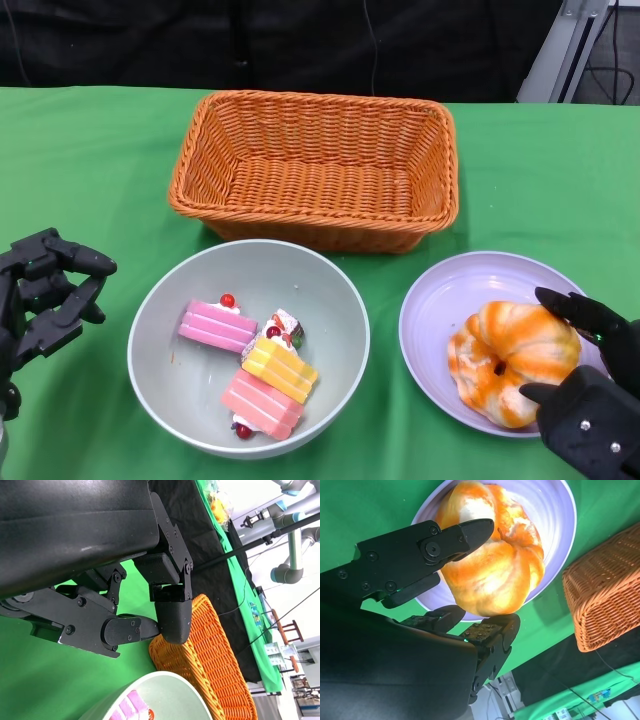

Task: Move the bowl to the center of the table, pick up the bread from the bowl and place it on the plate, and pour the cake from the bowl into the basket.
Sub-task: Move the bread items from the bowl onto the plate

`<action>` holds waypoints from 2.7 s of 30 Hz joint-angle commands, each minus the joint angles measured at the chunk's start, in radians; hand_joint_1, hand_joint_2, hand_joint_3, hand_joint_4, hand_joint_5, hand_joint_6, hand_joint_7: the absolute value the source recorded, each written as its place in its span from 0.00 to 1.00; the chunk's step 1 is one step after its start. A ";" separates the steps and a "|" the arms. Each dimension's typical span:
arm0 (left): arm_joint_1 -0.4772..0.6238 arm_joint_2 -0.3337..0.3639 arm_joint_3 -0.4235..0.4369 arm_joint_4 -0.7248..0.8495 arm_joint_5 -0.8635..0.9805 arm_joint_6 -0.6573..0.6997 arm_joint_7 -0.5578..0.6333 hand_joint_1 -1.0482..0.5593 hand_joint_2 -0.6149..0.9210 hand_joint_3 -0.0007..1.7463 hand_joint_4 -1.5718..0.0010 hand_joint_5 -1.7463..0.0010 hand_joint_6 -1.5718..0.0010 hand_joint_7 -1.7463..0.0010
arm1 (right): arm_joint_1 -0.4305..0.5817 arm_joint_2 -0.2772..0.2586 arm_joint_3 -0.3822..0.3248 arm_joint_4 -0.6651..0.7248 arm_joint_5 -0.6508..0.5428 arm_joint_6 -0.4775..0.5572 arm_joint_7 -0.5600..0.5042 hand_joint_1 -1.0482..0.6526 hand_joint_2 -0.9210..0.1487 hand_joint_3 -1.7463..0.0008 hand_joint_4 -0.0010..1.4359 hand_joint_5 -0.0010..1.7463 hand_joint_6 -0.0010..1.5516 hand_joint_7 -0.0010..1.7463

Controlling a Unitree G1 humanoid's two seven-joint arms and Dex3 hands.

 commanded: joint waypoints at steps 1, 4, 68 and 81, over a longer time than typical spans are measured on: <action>0.011 0.023 -0.001 0.000 0.003 -0.004 0.001 0.55 0.92 0.29 0.47 0.19 0.46 0.37 | 0.009 -0.026 0.000 0.023 -0.012 -0.050 -0.031 0.27 0.00 0.92 0.29 0.00 0.36 0.00; 0.011 0.025 -0.002 0.002 0.007 -0.001 0.005 0.53 0.92 0.29 0.47 0.19 0.46 0.37 | 0.003 -0.039 0.005 0.056 -0.033 -0.099 -0.063 0.27 0.00 0.93 0.27 0.00 0.35 0.00; 0.013 0.015 0.000 -0.004 -0.010 -0.003 -0.027 0.56 0.91 0.31 0.46 0.19 0.45 0.37 | -0.077 -0.092 0.033 0.296 -0.121 -0.308 -0.227 0.21 0.00 0.92 0.10 0.01 0.17 0.00; 0.015 0.021 -0.007 -0.006 0.006 -0.002 -0.011 0.55 0.91 0.31 0.46 0.19 0.45 0.37 | -0.065 -0.082 -0.004 0.272 -0.059 -0.287 -0.223 0.19 0.00 0.90 0.10 0.01 0.10 0.00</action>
